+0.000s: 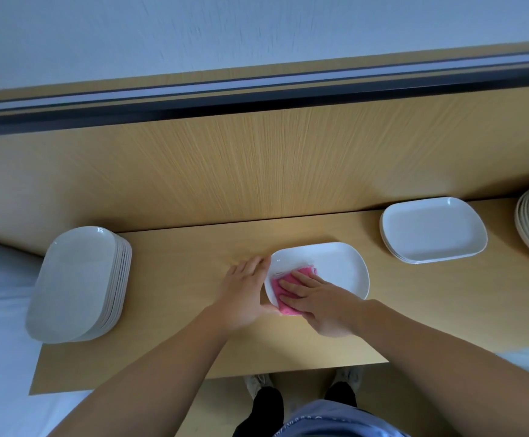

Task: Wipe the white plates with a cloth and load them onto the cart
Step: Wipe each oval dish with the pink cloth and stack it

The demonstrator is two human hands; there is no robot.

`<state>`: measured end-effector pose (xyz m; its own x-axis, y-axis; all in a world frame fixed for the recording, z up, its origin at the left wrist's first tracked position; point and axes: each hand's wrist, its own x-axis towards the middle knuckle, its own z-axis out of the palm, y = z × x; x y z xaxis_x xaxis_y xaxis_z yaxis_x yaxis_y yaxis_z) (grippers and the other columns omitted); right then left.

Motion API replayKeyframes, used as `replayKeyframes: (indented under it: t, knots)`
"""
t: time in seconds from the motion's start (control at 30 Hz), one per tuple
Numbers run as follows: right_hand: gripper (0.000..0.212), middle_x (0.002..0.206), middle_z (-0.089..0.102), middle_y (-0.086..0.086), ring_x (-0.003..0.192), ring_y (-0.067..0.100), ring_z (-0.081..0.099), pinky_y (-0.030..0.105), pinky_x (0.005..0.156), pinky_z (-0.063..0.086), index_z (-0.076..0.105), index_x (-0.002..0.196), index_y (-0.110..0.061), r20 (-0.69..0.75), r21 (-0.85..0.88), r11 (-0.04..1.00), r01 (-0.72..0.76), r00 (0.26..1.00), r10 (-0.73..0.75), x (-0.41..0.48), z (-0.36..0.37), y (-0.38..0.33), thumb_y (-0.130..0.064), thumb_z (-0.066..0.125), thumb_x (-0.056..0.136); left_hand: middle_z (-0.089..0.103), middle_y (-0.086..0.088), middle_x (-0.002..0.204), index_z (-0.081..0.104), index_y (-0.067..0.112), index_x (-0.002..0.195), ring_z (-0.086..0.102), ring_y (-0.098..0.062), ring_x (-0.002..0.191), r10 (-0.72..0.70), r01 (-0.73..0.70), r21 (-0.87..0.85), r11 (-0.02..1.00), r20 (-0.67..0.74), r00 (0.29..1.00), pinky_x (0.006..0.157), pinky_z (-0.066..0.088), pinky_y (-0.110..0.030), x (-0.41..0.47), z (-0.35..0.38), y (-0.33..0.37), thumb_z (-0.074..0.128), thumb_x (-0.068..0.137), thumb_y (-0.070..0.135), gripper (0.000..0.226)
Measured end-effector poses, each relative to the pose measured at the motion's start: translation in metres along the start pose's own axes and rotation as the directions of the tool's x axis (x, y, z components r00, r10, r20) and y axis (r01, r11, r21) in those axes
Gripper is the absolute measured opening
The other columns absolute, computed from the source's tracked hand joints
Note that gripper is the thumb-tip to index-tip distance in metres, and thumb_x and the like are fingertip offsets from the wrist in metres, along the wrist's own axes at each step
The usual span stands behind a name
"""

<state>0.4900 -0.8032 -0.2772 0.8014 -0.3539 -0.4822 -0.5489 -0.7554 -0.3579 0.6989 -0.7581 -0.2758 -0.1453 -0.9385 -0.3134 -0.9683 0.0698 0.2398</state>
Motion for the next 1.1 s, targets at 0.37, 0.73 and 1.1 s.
replayKeyframes:
  t: [0.37, 0.73, 1.1]
  knots:
    - [0.049, 0.162, 0.001, -0.013, 0.148, 0.014, -0.012, 0.034, 0.121, -0.006, 0.014, 0.154, -0.032, 0.025, 0.016, 1.0, -0.001, 1.0, 0.001, -0.041, 0.005, 0.026, -0.028, 0.026, 0.106, 0.014, 0.006, 0.159, 0.026, 0.021, 0.151, 0.027, -0.019, 0.139, 0.106, -0.107, 0.047, 0.993, 0.023, 0.994, 0.114, 0.014, -0.029, 0.0, -0.006, -0.002, 0.061, 0.078, 0.067, 0.094]
    - [0.062, 0.143, 0.049, -0.006, 0.138, 0.025, 0.039, 0.039, 0.108, 0.042, 0.061, 0.128, -0.025, -0.203, -0.17, 0.985, 0.001, 0.979, -0.036, -0.06, -0.013, 0.045, 0.0, 0.067, 0.072, 0.03, 0.0, 0.152, 0.045, 0.017, 0.14, 0.026, -0.02, 0.135, 0.221, -0.216, 0.067, 0.974, -0.083, 0.972, 0.111, 0.031, -0.034, -0.003, 0.002, -0.01, 0.067, 0.074, 0.064, 0.084]
    - [0.056, 0.133, 0.058, 0.012, 0.126, 0.042, 0.049, 0.053, 0.103, 0.043, 0.066, 0.12, -0.014, -0.172, -0.262, 0.963, -0.068, 0.985, 0.022, -0.004, -0.027, 0.034, -0.003, 0.073, 0.066, 0.072, 0.003, 0.11, 0.078, 0.02, 0.088, 0.068, -0.015, 0.104, 0.487, -0.478, 0.12, 0.87, -0.054, 0.872, 0.089, 0.052, -0.03, 0.003, 0.011, -0.007, 0.089, 0.059, 0.046, 0.04]
